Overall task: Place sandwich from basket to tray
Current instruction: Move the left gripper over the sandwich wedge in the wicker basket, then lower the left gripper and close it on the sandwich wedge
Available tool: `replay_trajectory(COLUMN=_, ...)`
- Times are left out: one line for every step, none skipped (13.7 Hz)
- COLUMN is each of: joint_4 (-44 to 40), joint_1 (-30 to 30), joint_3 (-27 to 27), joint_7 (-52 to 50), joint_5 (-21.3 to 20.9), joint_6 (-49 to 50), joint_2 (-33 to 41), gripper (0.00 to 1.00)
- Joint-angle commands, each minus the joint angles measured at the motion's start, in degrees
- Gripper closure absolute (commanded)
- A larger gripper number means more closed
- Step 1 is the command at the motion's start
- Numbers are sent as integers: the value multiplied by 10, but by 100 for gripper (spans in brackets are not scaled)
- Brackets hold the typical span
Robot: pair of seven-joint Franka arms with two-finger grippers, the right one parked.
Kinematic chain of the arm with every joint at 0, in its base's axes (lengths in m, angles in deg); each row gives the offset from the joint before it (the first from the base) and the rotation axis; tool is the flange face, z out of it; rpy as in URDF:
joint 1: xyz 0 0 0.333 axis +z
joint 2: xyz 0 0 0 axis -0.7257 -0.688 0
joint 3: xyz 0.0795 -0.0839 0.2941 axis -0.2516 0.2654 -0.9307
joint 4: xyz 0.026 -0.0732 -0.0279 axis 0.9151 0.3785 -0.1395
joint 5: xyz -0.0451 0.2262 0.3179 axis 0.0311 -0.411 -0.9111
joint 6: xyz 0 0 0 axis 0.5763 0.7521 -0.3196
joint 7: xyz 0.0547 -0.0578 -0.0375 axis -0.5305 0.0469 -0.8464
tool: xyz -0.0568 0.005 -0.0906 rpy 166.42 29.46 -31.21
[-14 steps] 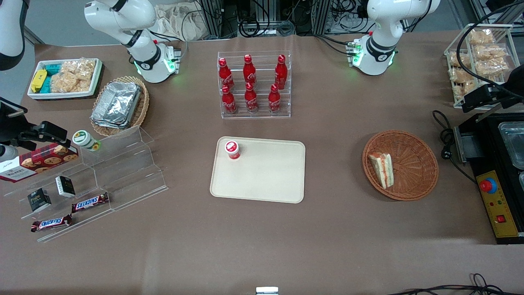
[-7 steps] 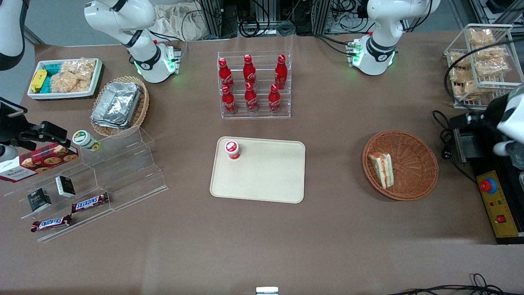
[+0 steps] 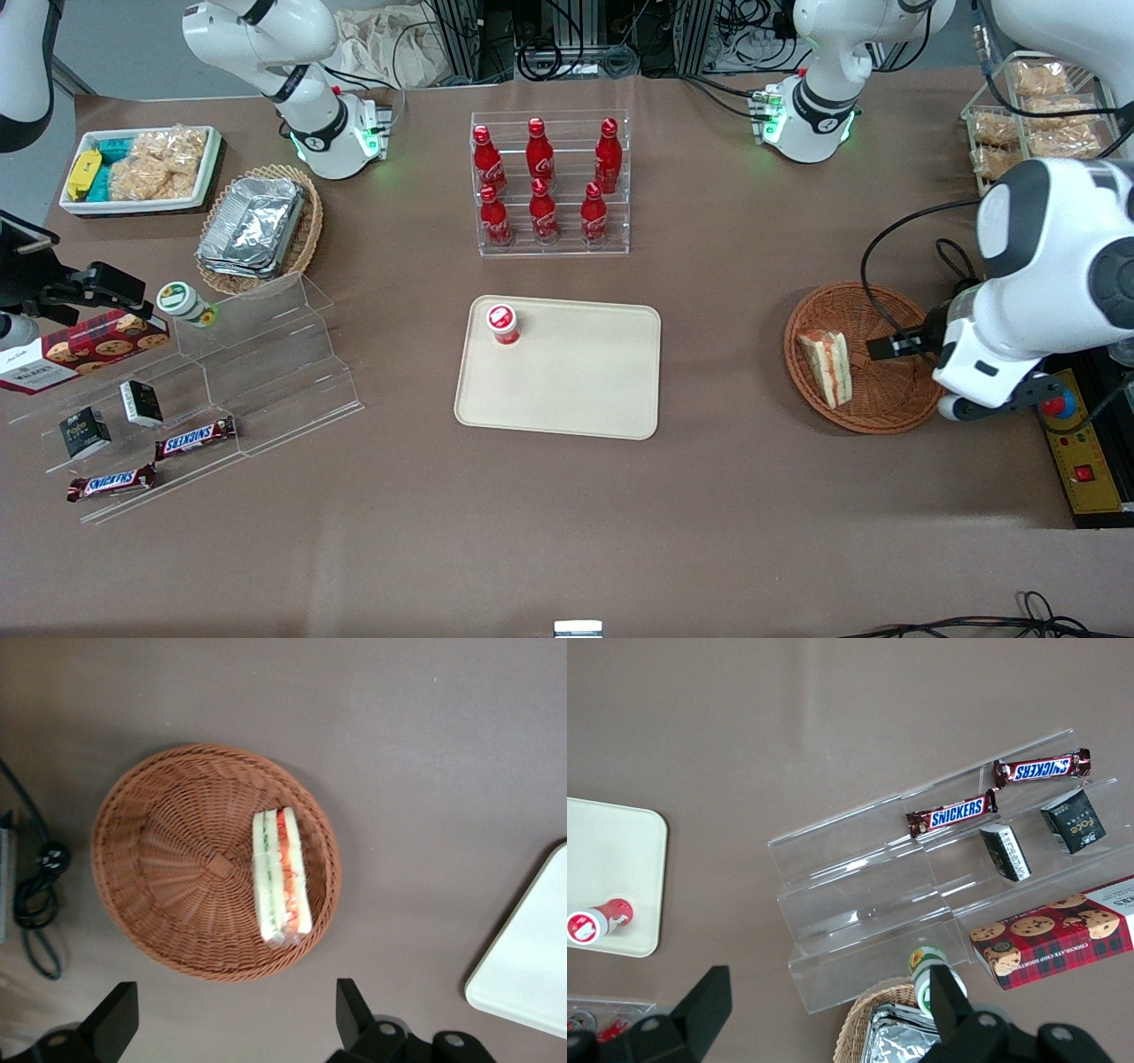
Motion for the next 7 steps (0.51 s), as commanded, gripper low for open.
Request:
replay_trajectory(joint_4=45, joint_1=-6, joint_3=-2, joint_7=-35, joint_5=-4, joint_6=-58, joint_2=5, gripper=0)
replay_trajectory(joint_4=60, joint_1=-7, joint_3=-2, joint_7=-40, joint_5=-4, joint_6=-75, joint_2=5, gripper=0)
replay_trajectory(joint_4=73, joint_1=-7, joint_3=-2, joint_7=-43, joint_5=-4, joint_6=-87, joint_2=5, gripper=0)
replay_trajectory(joint_4=85, joint_1=-7, joint_3=-2, joint_7=-57, joint_5=-4, joint_6=-101, joint_2=1, gripper=0)
replay_trajectory(joint_4=102, joint_1=-8, joint_3=-2, joint_7=-74, joint_5=-5, joint_6=-123, joint_2=-1, gripper=0)
replay_trajectory(joint_4=124, joint_1=-9, joint_3=-2, joint_7=-84, joint_5=-5, joint_6=-147, joint_2=-2, gripper=0)
replay_trajectory(joint_4=145, joint_1=-12, joint_3=-2, joint_7=-90, joint_5=-5, joint_6=-172, joint_2=-2, gripper=0)
